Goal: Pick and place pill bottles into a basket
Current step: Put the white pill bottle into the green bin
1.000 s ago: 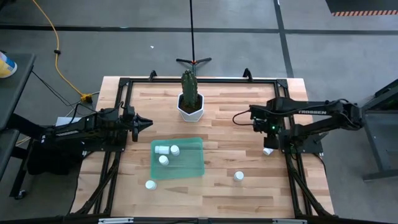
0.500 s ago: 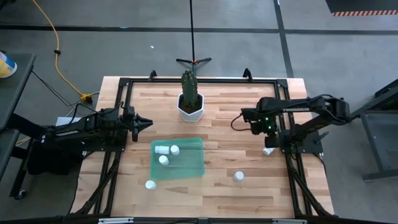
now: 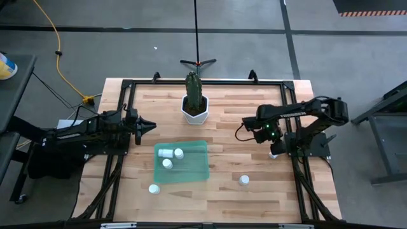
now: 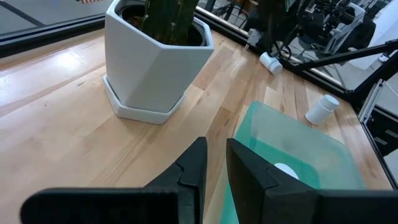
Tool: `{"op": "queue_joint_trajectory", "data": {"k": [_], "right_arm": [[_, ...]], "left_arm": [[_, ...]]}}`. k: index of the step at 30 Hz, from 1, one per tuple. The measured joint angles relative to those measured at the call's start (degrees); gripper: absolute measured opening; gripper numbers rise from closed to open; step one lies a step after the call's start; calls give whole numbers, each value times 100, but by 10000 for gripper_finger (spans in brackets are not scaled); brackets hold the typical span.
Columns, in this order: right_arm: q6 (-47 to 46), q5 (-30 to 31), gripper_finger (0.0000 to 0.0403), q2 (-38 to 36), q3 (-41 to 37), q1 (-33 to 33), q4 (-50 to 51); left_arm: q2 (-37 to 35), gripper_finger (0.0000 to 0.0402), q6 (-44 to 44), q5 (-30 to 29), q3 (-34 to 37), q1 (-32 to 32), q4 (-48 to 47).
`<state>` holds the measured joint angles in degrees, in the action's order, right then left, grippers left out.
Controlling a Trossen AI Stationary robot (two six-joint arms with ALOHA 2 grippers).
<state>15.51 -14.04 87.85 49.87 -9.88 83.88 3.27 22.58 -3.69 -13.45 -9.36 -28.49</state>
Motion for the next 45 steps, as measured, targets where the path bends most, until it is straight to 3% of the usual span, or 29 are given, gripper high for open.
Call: {"op": "queue_joint_trajectory", "data": {"k": [5, 10, 21, 28, 34, 40, 45], "right_arm": [[2, 23, 200, 228, 0, 143, -2], [-24, 563, 200, 388, 1, 345, -24], [-344, 481, 202, 418, 2, 421, -74], [-455, -50, 261, 416, 2, 509, -120], [-326, 227, 315, 416, 2, 741, -143], [-172, 796, 327, 416, 2, 1081, -391], [-128, 869, 328, 414, 2, 1369, -434]], "left_arm": [[0, 97, -1, 1, 0, 0, 0], [0, 97, 1, 1, 0, 0, 0], [0, 97, 0, 1, 0, 1, 0], [0, 97, -1, 1, 0, -1, 1], [0, 97, -1, 1, 2, -1, 2], [0, 97, -1, 1, 2, 0, 2], [0, 97, 1, 1, 2, 0, 4]]}}
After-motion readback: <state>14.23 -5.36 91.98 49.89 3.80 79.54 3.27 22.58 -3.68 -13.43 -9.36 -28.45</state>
